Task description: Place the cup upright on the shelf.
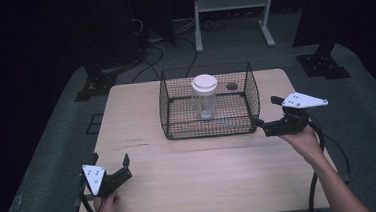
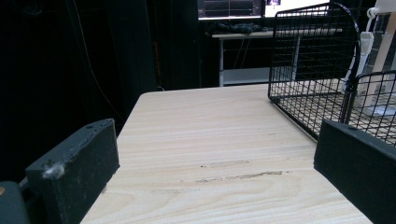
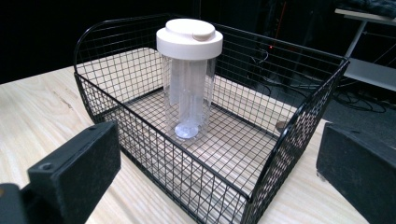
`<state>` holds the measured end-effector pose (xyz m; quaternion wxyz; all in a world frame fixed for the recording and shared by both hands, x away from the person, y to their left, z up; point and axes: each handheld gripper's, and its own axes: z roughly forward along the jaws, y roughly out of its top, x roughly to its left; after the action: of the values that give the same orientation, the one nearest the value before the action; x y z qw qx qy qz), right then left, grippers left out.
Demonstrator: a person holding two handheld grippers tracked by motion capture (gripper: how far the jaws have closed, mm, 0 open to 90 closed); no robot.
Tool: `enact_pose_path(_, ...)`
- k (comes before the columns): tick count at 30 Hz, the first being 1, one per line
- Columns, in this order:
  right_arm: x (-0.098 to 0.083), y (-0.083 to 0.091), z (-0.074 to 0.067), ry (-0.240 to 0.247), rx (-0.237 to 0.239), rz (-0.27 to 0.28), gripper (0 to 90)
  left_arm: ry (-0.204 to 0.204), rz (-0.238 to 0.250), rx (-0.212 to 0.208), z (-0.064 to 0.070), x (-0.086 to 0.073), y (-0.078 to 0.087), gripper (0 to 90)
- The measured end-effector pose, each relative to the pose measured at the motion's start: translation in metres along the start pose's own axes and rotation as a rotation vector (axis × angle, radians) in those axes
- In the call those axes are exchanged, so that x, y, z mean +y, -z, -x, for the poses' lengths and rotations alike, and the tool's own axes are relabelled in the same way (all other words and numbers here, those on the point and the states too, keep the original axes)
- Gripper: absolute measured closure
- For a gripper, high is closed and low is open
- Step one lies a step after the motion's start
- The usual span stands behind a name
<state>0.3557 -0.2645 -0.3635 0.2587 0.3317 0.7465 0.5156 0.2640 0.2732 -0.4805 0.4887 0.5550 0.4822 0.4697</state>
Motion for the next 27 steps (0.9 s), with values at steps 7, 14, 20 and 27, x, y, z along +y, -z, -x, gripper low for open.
enact_pose_path(7, -0.007, 0.008, -0.001, -0.002, 0.000, -0.002, 0.0, 0.000, 0.000, 0.000, 0.000, 0.000, 0.000, 0.0)
enact_pose_path(14, -0.015, 0.013, -0.002, -0.006, 0.001, 0.001, 0.0, 0.000, 0.001, 0.000, 0.000, 0.000, 0.000, 0.0)
enact_pose_path(20, -0.020, 0.017, -0.002, -0.015, -0.001, 0.000, 0.0, 0.000, 0.001, 0.001, 0.000, 0.000, 0.000, 0.0)
enact_pose_path(27, -0.027, 0.022, -0.003, -0.019, -0.004, 0.000, 0.0, 0.000, 0.002, 0.002, 0.000, 0.000, 0.000, 0.0)
